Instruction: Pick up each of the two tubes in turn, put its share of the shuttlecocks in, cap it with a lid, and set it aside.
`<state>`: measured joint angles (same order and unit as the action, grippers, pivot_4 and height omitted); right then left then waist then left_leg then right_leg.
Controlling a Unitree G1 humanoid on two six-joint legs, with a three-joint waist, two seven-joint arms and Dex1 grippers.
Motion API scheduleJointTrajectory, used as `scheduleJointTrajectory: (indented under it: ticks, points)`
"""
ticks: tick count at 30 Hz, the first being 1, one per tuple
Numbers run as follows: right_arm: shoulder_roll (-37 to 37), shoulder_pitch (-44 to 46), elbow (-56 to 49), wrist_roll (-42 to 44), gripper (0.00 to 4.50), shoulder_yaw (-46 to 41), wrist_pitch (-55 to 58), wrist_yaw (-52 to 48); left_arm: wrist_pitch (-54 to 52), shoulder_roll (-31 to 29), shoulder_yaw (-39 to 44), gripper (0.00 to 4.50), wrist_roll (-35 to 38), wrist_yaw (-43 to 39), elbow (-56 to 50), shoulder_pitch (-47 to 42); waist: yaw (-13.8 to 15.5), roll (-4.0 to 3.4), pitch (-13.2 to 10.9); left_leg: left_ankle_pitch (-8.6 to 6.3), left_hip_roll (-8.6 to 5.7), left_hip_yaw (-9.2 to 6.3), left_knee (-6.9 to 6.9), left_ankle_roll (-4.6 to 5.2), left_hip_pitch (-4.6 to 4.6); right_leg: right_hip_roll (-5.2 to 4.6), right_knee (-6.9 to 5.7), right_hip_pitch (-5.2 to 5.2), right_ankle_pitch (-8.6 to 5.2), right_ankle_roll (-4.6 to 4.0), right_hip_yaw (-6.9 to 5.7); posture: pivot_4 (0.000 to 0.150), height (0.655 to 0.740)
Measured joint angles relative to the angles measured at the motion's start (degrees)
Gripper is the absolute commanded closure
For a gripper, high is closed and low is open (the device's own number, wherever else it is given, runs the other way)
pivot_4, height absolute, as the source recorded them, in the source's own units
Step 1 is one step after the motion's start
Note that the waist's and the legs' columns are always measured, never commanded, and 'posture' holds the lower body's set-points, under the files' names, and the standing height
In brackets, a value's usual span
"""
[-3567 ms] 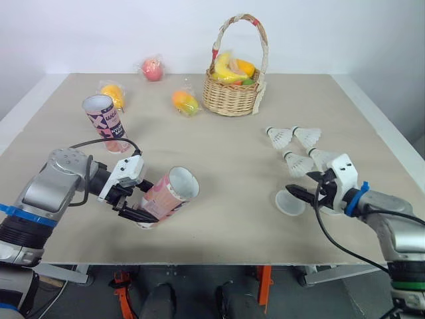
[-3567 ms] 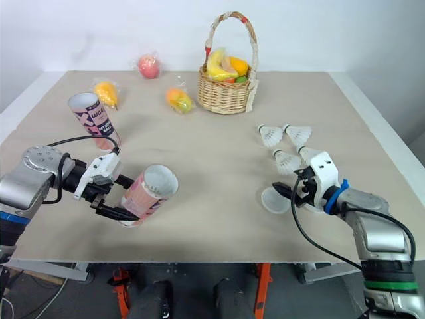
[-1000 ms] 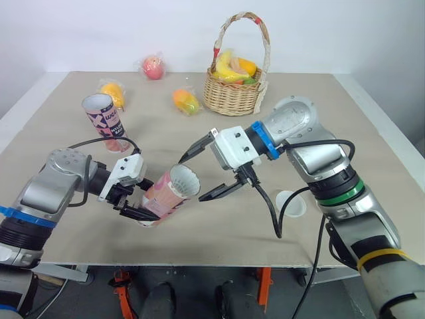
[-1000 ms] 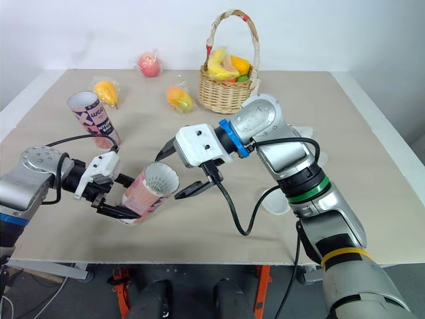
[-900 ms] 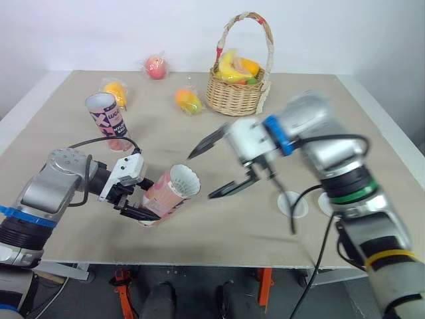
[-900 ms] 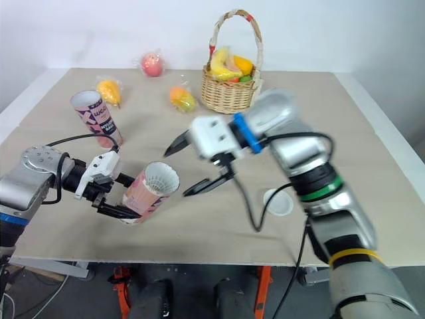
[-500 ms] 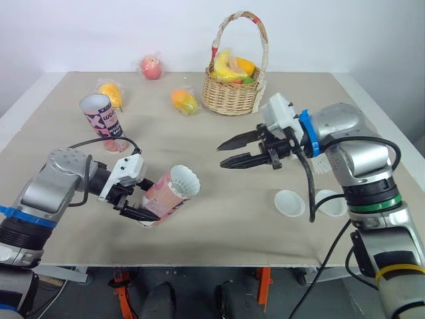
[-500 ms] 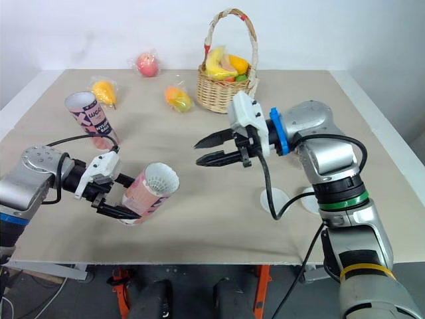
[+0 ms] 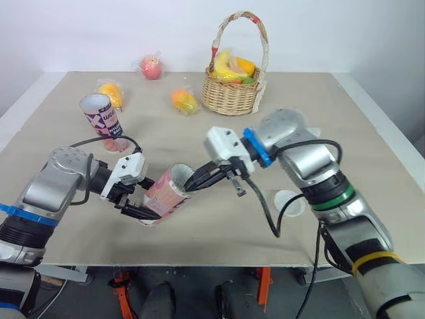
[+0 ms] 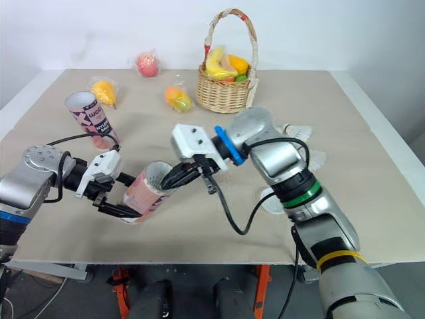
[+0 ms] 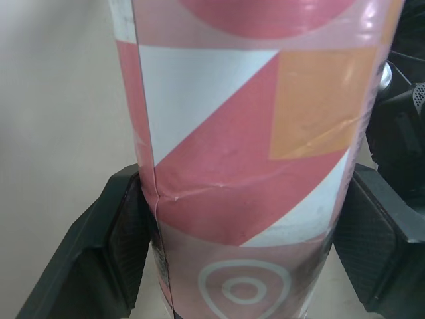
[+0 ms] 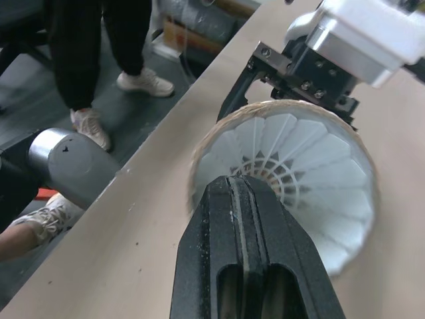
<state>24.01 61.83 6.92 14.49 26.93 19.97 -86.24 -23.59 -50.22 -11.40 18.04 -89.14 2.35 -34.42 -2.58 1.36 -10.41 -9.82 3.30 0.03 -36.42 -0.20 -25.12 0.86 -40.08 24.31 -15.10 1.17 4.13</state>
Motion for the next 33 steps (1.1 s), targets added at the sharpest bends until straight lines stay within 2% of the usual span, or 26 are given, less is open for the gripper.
scheduleJointTrajectory:
  ticks: [3,12,19,24,29,31,33]
  points:
    - [-4.86,3.95,4.69,-3.16,4.46,2.47,0.19,1.13,0.0,0.01,0.01,0.89,-0.02,0.04,0.05,-0.02,-0.07,0.0,0.0,0.0,0.05,0.0,0.0,0.0,0.0,0.04,-0.01,0.02,0.03,-0.07,-0.02,0.15,0.74]
    - [-11.17,7.71,10.41,-6.61,4.46,4.92,1.99,0.08,-0.1,-0.8,0.44,0.89,-0.07,0.03,0.0,0.72,0.01,0.02,0.02,0.0,0.06,-0.05,0.01,0.0,0.03,0.06,-0.02,0.0,0.02,-0.11,-0.06,0.15,0.74]
    - [-12.11,8.13,11.11,-7.02,4.46,4.39,4.82,-0.91,-0.33,-0.87,0.74,0.89,-0.07,0.55,-0.62,1.24,0.05,0.04,0.03,0.0,0.03,-0.05,-0.02,-0.01,0.03,0.0,-0.02,-0.06,0.04,-0.07,-0.08,0.15,0.74]
    - [-9.41,11.77,16.27,-4.63,4.46,0.82,5.8,-2.7,-0.51,-0.65,0.76,0.89,0.21,1.09,-0.72,1.23,0.17,0.04,0.02,0.01,0.02,-0.08,-0.02,-0.02,-0.02,-0.01,-0.02,-0.03,0.04,-0.09,-0.13,0.15,0.74]
    - [-0.36,14.75,16.25,2.07,4.46,-3.9,6.38,-3.47,-0.49,-0.32,0.74,0.89,0.48,1.12,-0.75,1.19,0.3,0.04,0.03,-0.01,-0.15,-0.05,0.01,-0.04,-0.04,-0.16,0.0,-0.05,0.03,-0.12,-0.08,0.15,0.74]
    - [5.19,14.23,13.72,4.77,4.46,-3.75,5.81,-3.55,-0.48,-0.29,0.74,0.89,0.57,1.12,-0.85,1.19,0.23,0.03,0.02,-0.02,-0.17,-0.05,0.05,-0.04,-0.07,-0.16,0.0,-0.01,-0.01,-0.17,-0.06,0.15,0.74]
    - [7.74,14.06,12.96,4.92,4.46,-3.83,5.16,-3.57,-0.47,-0.29,0.74,0.89,0.58,1.12,-0.84,1.19,0.22,0.03,0.02,-0.03,-0.17,-0.05,0.07,-0.03,-0.06,-0.16,0.0,-0.01,-0.02,-0.19,-0.06,0.15,0.74]
